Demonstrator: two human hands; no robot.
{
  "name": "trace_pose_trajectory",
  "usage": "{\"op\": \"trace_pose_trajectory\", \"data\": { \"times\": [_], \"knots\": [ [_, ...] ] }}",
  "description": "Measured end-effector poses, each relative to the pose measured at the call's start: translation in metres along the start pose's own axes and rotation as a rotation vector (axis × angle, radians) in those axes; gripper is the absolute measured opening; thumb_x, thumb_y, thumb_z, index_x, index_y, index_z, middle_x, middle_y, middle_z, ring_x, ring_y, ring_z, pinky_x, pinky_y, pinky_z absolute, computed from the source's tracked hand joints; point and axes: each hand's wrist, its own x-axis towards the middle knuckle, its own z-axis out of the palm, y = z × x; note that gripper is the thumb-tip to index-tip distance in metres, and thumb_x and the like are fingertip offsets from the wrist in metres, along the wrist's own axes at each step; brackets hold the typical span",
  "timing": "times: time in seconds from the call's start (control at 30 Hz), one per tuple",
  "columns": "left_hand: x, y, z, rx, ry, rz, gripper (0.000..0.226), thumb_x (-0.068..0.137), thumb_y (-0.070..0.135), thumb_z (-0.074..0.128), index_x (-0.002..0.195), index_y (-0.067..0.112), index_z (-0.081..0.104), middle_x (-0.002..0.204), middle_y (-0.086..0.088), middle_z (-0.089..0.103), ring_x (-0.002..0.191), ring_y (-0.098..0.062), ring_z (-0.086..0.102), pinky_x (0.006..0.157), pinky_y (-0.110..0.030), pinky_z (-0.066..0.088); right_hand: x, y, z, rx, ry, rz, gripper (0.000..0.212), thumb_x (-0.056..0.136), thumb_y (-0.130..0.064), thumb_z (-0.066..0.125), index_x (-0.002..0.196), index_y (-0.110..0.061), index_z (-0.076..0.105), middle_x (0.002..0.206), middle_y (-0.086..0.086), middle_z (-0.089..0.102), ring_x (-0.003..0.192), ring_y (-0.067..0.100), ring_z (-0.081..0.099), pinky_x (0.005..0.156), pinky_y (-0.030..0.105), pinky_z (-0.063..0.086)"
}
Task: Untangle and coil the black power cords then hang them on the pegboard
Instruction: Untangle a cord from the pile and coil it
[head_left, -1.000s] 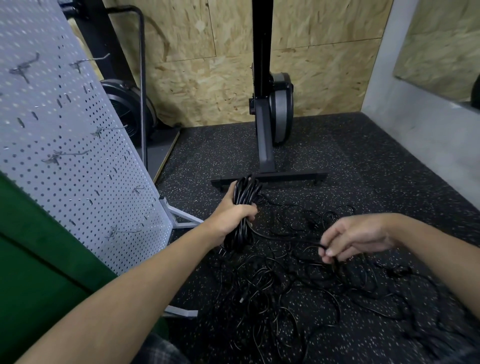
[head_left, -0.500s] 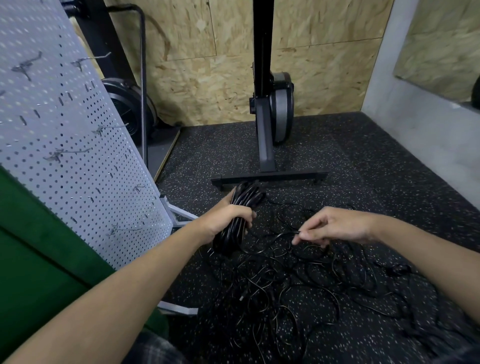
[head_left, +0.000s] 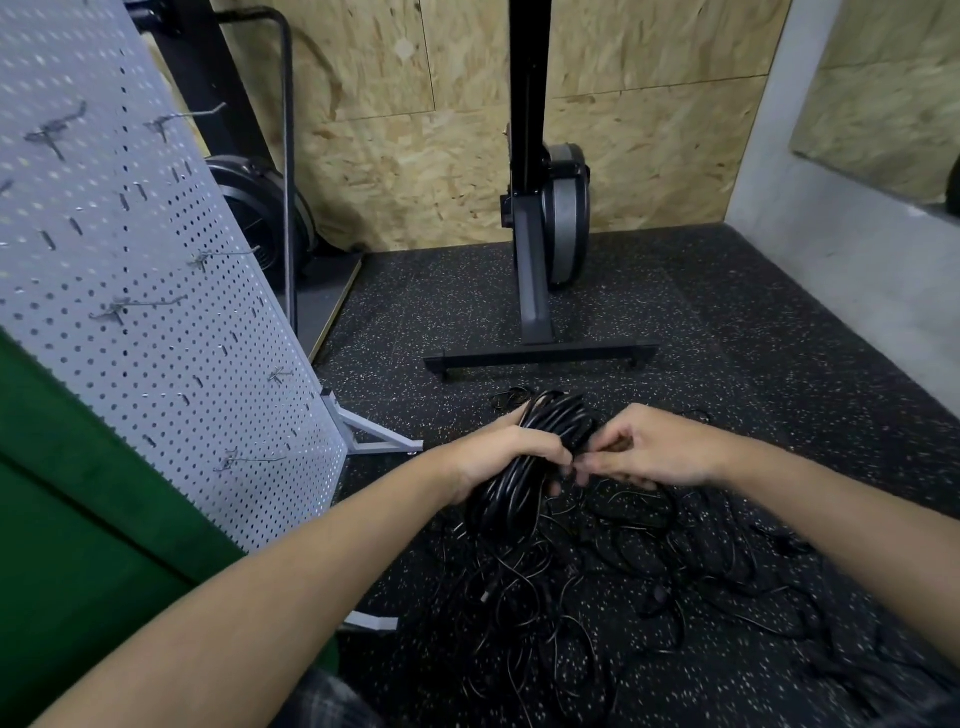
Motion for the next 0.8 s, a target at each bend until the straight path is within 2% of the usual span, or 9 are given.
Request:
{"op": "trace_pose_trajectory", "data": {
  "times": [0.13, 0.23, 0.3, 0.37, 0.47, 0.57, 0.63, 0.7, 0.8],
  "knots": [
    [0.004, 0.000, -0.004, -0.001, 0.036, -0.040, 0.033, 0.075, 0.017, 0.074, 0.105, 0.021, 0.061, 0.079, 0.000, 0.071, 0.073, -0.019, 0.066, 0.077, -0.042, 0.053, 0.002, -0.001, 0.002, -0.076, 0.068, 0.162, 0.053, 0.086, -0.065, 0.069, 0.071, -0.015, 0.077, 0.063, -0.003, 0.070, 0.056, 0.009, 0.061, 0.061, 0.022, 0.050],
    [0.003, -0.003, -0.006, 0.006, -0.008, -0.076, 0.032, 0.074, 0.016, 0.075, 0.102, 0.019, 0.061, 0.082, -0.002, 0.070, 0.074, -0.020, 0.064, 0.080, -0.043, 0.050, 0.003, 0.001, 0.006, -0.300, 0.055, 0.293, 0.073, 0.078, -0.089, 0.053, 0.069, -0.019, 0.073, 0.063, -0.004, 0.073, 0.059, 0.003, 0.064, 0.077, 0.026, 0.050],
    [0.002, -0.003, -0.007, -0.007, -0.041, -0.100, 0.032, 0.073, 0.014, 0.076, 0.101, 0.019, 0.060, 0.084, -0.003, 0.068, 0.073, -0.021, 0.063, 0.078, -0.042, 0.049, 0.001, 0.006, 0.006, -0.356, -0.013, 0.382, 0.081, 0.073, -0.096, 0.045, 0.070, -0.020, 0.070, 0.064, -0.006, 0.071, 0.062, 0.004, 0.064, 0.083, 0.028, 0.050],
    [0.001, -0.003, -0.009, -0.017, -0.039, -0.103, 0.034, 0.075, 0.010, 0.074, 0.103, 0.021, 0.059, 0.082, -0.003, 0.066, 0.071, -0.020, 0.061, 0.073, -0.039, 0.048, -0.001, 0.018, 0.002, -0.294, -0.089, 0.401, 0.072, 0.075, -0.091, 0.054, 0.074, -0.020, 0.068, 0.066, -0.009, 0.069, 0.064, 0.006, 0.061, 0.078, 0.025, 0.050],
    [0.003, -0.001, -0.017, -0.082, 0.022, -0.068, 0.042, 0.074, 0.007, 0.074, 0.110, 0.020, 0.056, 0.082, -0.005, 0.062, 0.068, -0.019, 0.061, 0.070, -0.037, 0.048, -0.006, 0.039, -0.006, -0.290, -0.152, 0.356, 0.048, 0.088, -0.066, 0.070, 0.085, -0.018, 0.076, 0.073, -0.019, 0.067, 0.071, 0.000, 0.060, 0.075, 0.021, 0.047],
    [0.001, 0.004, -0.024, -0.194, 0.103, -0.003, 0.039, 0.073, 0.005, 0.072, 0.104, 0.017, 0.051, 0.078, -0.007, 0.059, 0.063, -0.019, 0.059, 0.066, -0.036, 0.046, -0.011, 0.055, -0.012, -0.136, -0.189, 0.391, 0.030, 0.098, -0.049, 0.067, 0.107, -0.023, 0.080, 0.106, -0.022, 0.076, 0.105, -0.008, 0.065, 0.101, 0.028, 0.052],
    [0.000, 0.006, -0.028, -0.202, 0.179, 0.033, 0.038, 0.071, 0.007, 0.073, 0.100, 0.017, 0.051, 0.081, -0.007, 0.059, 0.064, -0.019, 0.059, 0.066, -0.037, 0.046, -0.012, 0.056, -0.014, 0.013, -0.153, 0.394, 0.031, 0.104, -0.042, 0.059, 0.113, -0.019, 0.077, 0.119, -0.016, 0.076, 0.127, 0.006, 0.061, 0.114, 0.040, 0.047],
    [0.000, 0.004, -0.030, -0.164, 0.277, 0.055, 0.039, 0.069, 0.013, 0.076, 0.101, 0.020, 0.055, 0.082, -0.005, 0.060, 0.066, -0.020, 0.059, 0.065, -0.036, 0.048, -0.012, 0.046, -0.013, 0.107, -0.101, 0.323, 0.034, 0.108, -0.036, 0.051, 0.112, -0.010, 0.072, 0.116, -0.006, 0.078, 0.125, 0.013, 0.065, 0.116, 0.045, 0.046],
    [0.003, -0.003, -0.030, -0.059, 0.422, 0.064, 0.055, 0.065, 0.028, 0.083, 0.115, 0.026, 0.060, 0.084, 0.004, 0.069, 0.073, -0.018, 0.065, 0.072, -0.037, 0.053, -0.011, 0.013, -0.003, 0.205, -0.045, 0.164, 0.037, 0.109, -0.036, 0.046, 0.112, -0.005, 0.065, 0.099, 0.009, 0.080, 0.102, 0.022, 0.076, 0.104, 0.044, 0.056]
  ]
}}
